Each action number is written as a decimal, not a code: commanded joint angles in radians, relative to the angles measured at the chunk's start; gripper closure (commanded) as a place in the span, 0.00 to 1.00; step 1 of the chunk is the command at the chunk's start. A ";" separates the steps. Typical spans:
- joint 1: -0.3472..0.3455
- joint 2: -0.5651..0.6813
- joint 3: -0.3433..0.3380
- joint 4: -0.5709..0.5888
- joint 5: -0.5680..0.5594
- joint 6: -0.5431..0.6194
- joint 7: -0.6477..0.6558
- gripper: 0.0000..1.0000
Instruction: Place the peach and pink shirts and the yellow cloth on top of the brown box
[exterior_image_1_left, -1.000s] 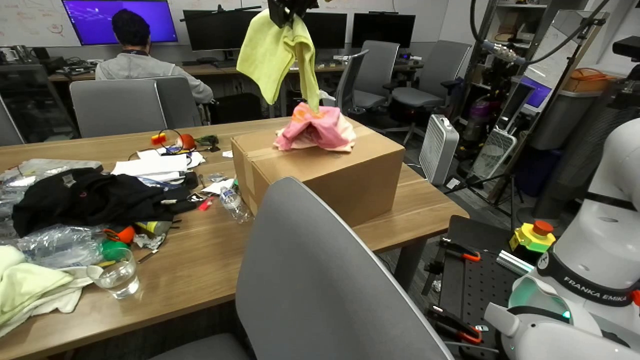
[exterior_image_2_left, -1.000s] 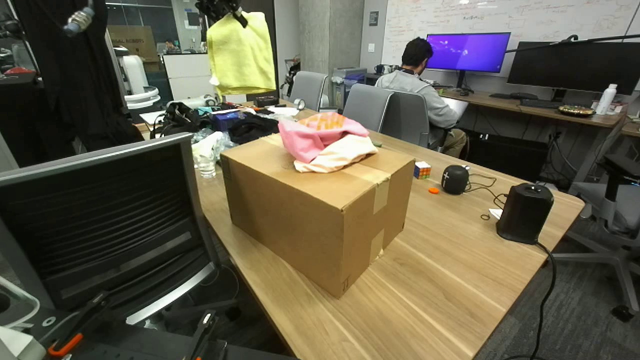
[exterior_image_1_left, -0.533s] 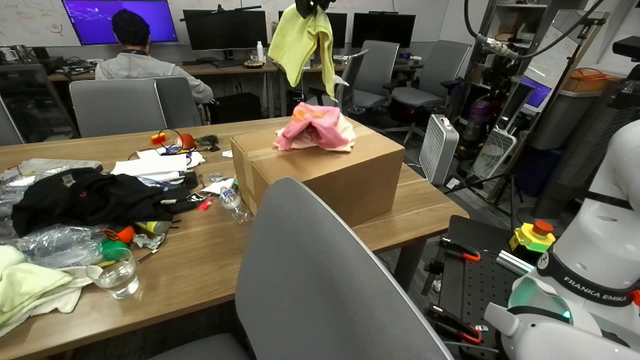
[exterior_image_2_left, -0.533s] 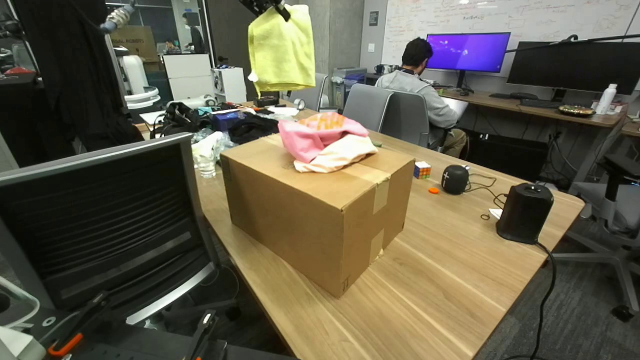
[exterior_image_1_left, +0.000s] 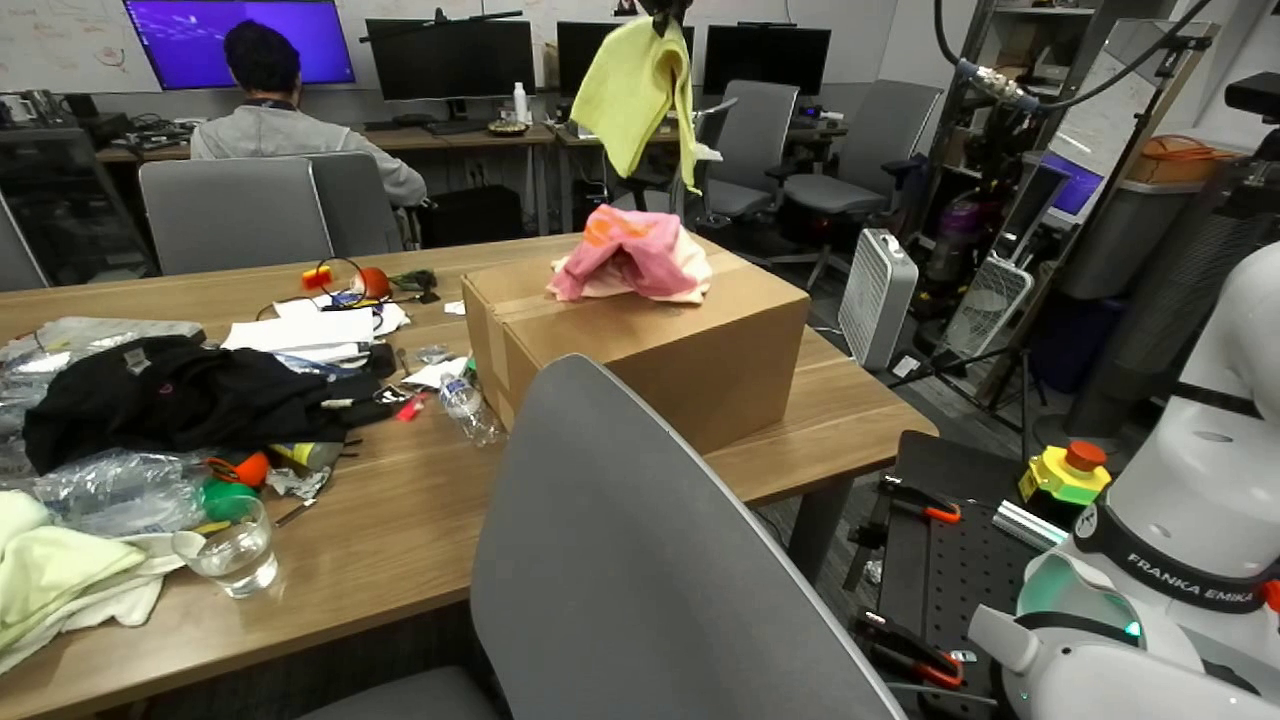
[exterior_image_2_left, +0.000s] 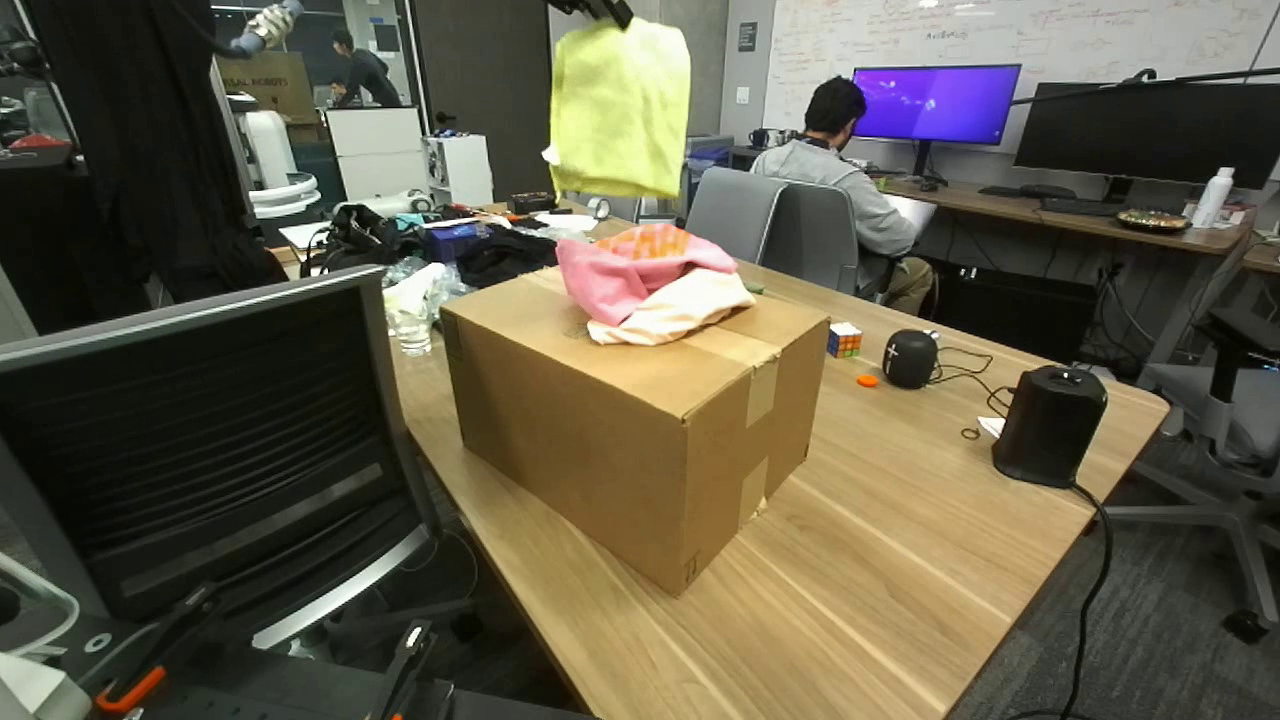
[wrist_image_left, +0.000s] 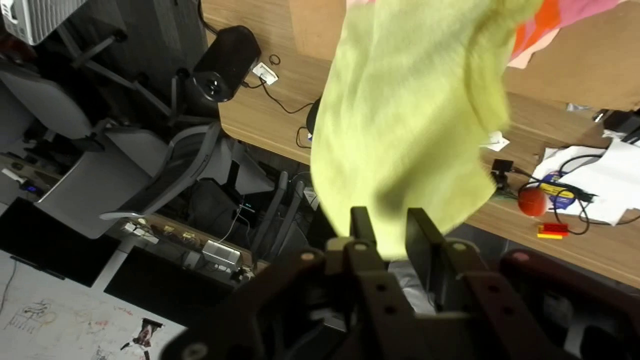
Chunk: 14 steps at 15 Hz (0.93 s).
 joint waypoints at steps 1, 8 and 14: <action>0.003 0.002 -0.004 0.026 -0.020 -0.013 0.004 0.44; 0.030 -0.041 0.002 -0.024 0.101 -0.130 -0.142 0.00; 0.068 -0.179 0.002 -0.100 0.322 -0.324 -0.458 0.00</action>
